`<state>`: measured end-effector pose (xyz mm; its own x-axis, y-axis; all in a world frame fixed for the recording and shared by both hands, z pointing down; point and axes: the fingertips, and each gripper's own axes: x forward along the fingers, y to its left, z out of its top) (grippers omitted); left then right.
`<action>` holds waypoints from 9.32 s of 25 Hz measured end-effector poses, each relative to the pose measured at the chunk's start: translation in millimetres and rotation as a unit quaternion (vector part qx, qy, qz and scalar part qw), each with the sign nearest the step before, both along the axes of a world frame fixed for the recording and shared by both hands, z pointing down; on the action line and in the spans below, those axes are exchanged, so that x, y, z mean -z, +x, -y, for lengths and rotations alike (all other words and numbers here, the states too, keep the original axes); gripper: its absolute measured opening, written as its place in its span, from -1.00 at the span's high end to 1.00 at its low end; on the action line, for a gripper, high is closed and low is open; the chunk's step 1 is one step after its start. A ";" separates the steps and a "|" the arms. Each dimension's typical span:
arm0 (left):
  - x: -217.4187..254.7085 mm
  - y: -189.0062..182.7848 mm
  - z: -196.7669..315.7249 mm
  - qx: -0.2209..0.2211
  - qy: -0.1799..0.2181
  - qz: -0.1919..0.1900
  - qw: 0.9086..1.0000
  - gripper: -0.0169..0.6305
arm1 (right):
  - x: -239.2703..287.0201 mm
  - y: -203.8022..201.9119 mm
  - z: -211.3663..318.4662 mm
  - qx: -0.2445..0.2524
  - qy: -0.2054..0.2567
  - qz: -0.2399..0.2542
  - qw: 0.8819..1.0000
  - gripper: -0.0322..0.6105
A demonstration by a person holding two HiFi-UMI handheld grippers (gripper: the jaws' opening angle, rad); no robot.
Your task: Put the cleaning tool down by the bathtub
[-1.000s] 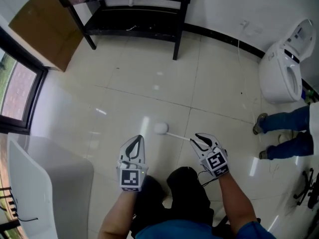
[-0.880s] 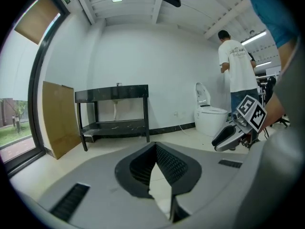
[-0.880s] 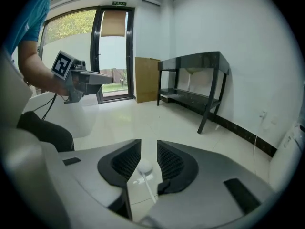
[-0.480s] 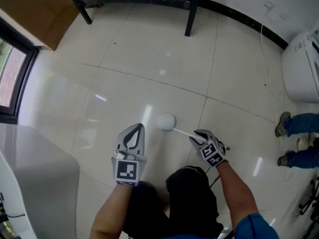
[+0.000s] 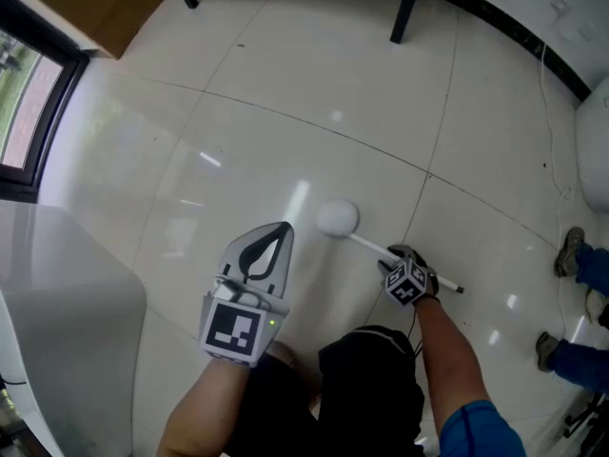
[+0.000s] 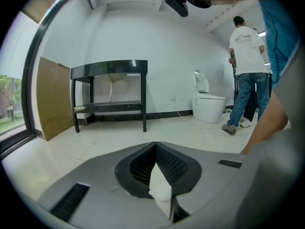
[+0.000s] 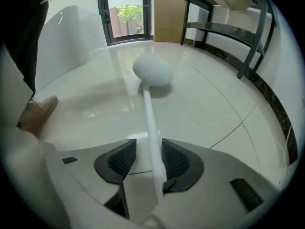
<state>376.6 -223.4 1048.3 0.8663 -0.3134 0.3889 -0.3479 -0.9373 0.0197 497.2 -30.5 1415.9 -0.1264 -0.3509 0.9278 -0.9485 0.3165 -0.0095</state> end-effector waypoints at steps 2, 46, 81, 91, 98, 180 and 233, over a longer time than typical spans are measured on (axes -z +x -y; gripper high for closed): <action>-3.3 1.4 -1.6 -0.004 0.001 0.007 1.000 0.97 | -3.4 0.4 4.3 -0.001 0.002 -0.010 1.000 0.29; 513.1 -183.9 -82.0 0.062 0.010 -0.020 0.998 0.97 | 857.2 -147.9 42.1 -0.109 0.350 0.012 0.930 0.62; 627.9 -725.2 -158.2 0.353 0.057 0.010 0.934 0.97 | 954.8 -639.1 51.7 -0.267 0.318 0.495 0.763 0.62; 575.2 -847.7 -172.9 0.453 0.012 0.027 0.891 0.97 | 835.7 -782.5 83.4 -0.346 0.153 0.548 0.746 0.62; 523.0 -873.8 -165.9 0.451 -0.020 0.043 0.891 0.97 | 768.6 -834.5 97.9 -0.400 0.102 0.551 0.726 0.62; 686.4 -377.2 -247.0 0.068 0.048 -0.084 0.993 0.97 | 1042.4 -394.2 -99.2 -0.164 0.475 0.186 0.845 0.91; 694.9 -26.6 -394.7 -0.086 0.052 -0.088 0.991 0.97 | 1076.8 -41.3 -316.8 -0.326 0.496 0.004 0.805 0.91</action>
